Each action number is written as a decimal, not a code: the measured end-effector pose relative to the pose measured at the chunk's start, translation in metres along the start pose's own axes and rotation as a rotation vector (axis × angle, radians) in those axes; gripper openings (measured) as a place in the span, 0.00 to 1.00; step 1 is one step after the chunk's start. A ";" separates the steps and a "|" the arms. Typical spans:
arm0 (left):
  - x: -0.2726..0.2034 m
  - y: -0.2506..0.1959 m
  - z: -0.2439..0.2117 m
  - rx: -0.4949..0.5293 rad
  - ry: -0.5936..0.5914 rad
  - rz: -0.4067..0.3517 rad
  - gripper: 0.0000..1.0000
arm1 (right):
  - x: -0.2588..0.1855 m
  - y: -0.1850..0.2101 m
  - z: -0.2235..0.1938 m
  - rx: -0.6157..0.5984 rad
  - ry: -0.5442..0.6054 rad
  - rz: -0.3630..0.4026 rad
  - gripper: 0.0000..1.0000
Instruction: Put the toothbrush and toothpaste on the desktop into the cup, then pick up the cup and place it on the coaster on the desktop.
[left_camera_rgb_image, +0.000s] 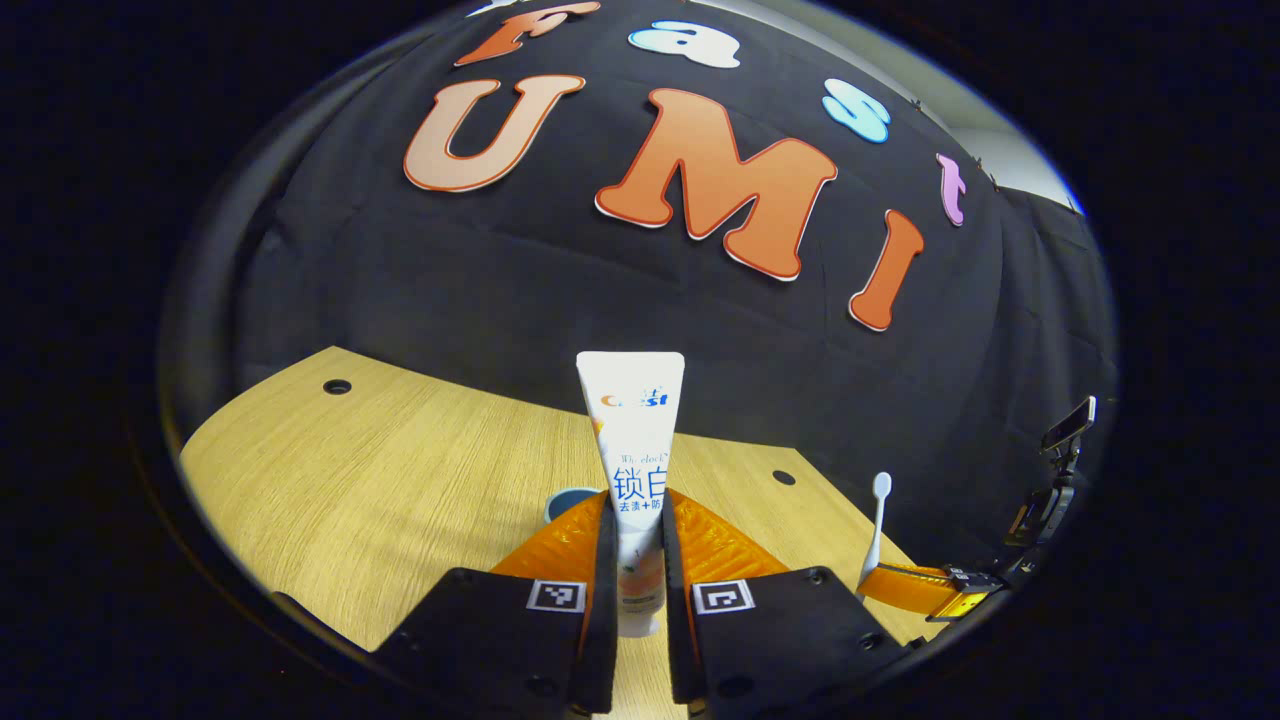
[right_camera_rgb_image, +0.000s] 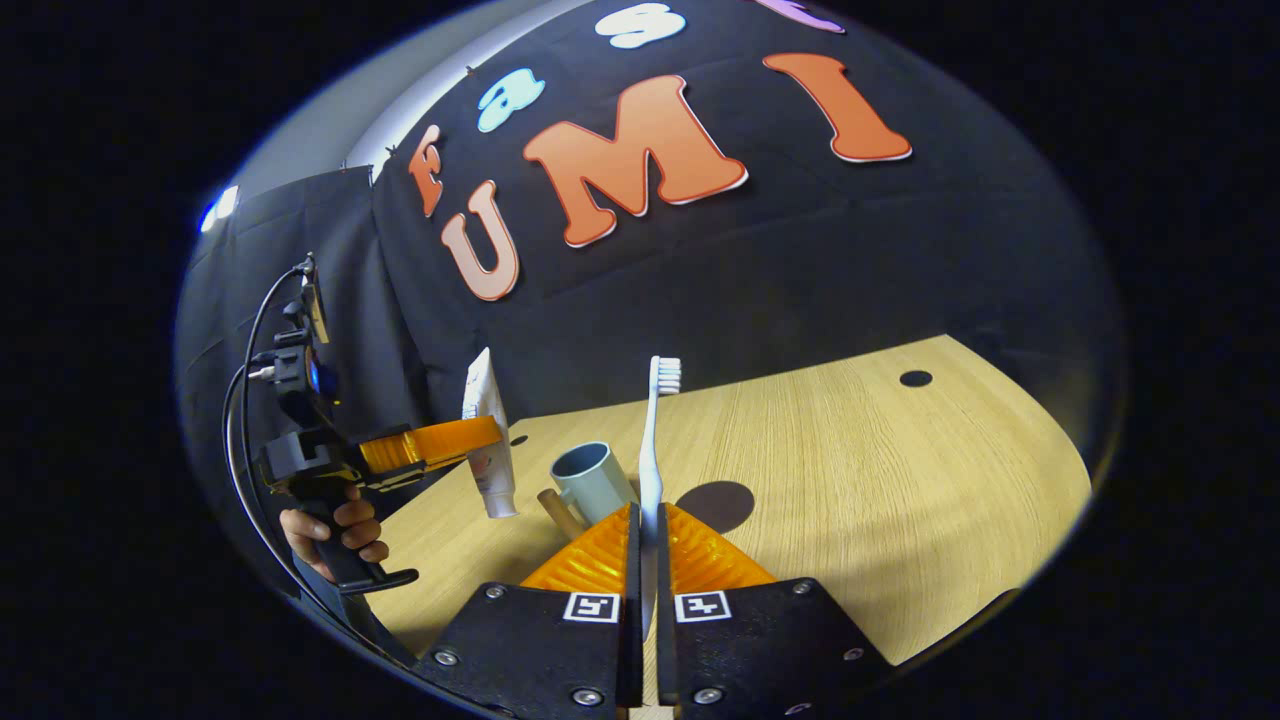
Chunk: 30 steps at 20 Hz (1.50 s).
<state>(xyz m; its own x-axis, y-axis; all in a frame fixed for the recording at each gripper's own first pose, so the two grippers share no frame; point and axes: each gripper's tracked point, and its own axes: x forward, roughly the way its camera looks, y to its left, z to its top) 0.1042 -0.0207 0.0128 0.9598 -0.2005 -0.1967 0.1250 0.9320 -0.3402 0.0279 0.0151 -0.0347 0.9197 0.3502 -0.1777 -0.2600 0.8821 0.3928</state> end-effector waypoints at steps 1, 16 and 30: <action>0.000 0.000 0.005 0.002 -0.020 -0.004 0.25 | 0.000 -0.001 0.003 -0.006 -0.013 0.002 0.06; 0.073 0.035 0.031 0.059 -0.212 0.079 0.25 | 0.002 -0.004 0.056 -0.043 -0.239 0.028 0.06; 0.101 0.031 -0.008 0.072 -0.145 0.039 0.25 | 0.016 0.019 0.092 -0.054 -0.369 0.090 0.06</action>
<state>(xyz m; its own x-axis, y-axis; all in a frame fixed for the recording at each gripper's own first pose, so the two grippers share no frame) 0.2032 -0.0140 -0.0248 0.9898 -0.1233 -0.0719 0.1000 0.9584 -0.2675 0.0646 0.0078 0.0532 0.9341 0.2982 0.1963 -0.3503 0.8718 0.3423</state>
